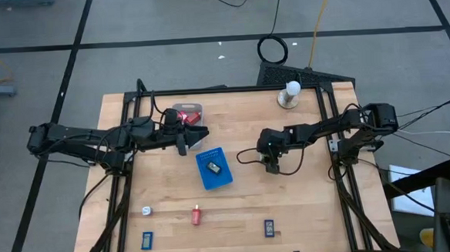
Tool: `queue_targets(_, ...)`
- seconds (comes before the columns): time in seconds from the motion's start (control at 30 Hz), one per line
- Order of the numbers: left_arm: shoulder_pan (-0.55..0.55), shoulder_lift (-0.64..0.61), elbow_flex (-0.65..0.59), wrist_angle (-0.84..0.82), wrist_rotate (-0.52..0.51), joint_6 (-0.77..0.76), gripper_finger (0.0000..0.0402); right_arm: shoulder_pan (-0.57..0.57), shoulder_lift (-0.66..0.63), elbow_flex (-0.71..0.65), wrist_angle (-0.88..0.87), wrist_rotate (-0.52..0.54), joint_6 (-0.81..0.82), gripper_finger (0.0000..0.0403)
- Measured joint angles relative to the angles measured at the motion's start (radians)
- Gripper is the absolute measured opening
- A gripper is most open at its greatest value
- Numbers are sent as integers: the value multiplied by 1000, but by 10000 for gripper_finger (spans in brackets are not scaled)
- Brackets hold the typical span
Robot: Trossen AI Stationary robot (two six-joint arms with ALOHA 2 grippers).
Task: Pick & Place Office items
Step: Put the green charger adapter into the gray bin
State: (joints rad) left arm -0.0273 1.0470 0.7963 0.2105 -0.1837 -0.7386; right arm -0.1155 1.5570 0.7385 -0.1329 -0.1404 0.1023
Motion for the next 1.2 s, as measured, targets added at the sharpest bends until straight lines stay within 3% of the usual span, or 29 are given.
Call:
queue_targets(0.27,0,0,0,-7,0,-4,152,10,0,41,1,-48,18,125)
queue_targets(0.7,0,0,0,-6,2,-8,152,39,-46,122,3,-12,54,125)
queue_targets(1.2,0,0,0,4,-19,-1,152,-10,-439,123,52,149,159,125)
